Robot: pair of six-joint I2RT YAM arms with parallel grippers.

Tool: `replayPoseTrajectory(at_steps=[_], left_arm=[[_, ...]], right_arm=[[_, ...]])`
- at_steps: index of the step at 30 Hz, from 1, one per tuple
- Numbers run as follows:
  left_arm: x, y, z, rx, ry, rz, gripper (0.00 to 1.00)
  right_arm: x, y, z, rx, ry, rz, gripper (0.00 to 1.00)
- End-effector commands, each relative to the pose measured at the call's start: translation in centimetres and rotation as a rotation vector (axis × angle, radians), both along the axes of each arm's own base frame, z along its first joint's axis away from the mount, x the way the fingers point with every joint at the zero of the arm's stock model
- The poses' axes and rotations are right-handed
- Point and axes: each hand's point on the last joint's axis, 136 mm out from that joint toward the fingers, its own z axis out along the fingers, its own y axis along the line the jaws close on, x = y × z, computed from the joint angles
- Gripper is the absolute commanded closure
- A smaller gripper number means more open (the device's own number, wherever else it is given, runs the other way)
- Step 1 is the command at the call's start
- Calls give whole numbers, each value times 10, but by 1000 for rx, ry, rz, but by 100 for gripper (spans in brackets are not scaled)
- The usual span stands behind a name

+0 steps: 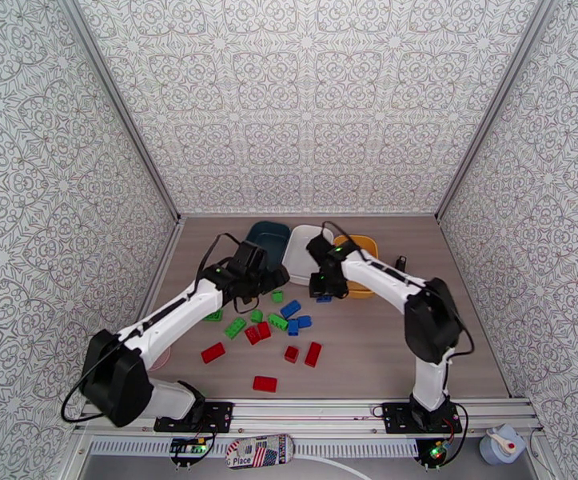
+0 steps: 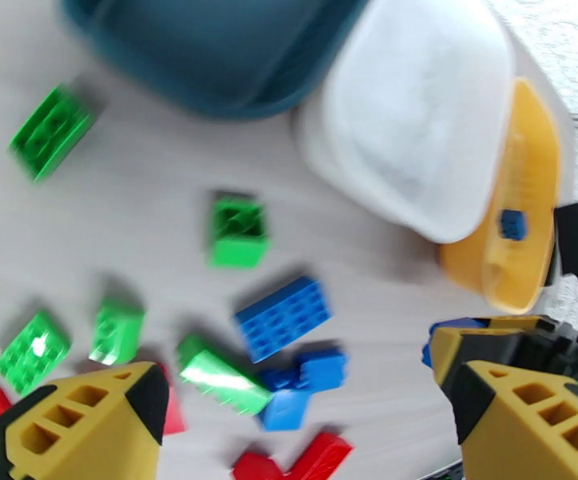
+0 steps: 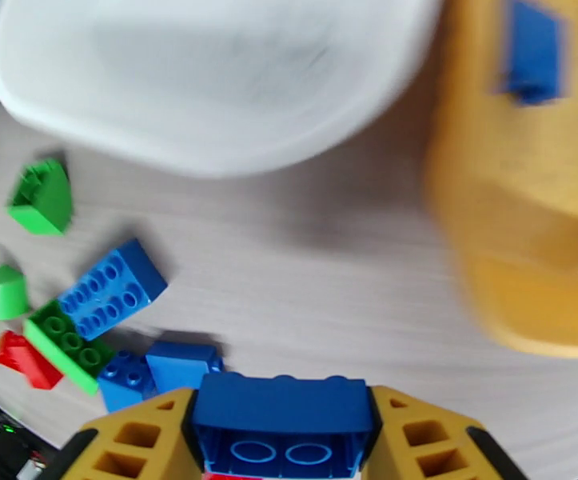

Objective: Sort the legos into containers by color

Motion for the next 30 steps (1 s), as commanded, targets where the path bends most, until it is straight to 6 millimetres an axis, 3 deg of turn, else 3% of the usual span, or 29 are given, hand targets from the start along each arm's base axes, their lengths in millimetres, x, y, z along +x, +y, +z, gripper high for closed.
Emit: replayPoseTrajectory(at_steps=[1,6,9,14,19,23,30], left_arm=[[18,-33,19,-65,-49,-111,1],[28,-81,22,-113,-44,-222,1],[26,-108,23,-132,-33,-287,1],[17,-121,21,-115,-30,-318,1],[15,-90,18,-72,-35,-236,1],[11,-54,15,-46,-34,-150,1],[-1,6,7,-13,-28,-8,1]], right_arm=[[16,-35,19,-17,-23,-63,62],[43,-73,33,-13,-45,-147,59],[56,-86,33,-18,-31,-174,53],[68,-89,38,-33,-39,-169,38],[65,-87,41,-18,-39,-165,36],[56,-79,44,11,-46,-145,36],[25,-31,36,66,-17,-23,35]])
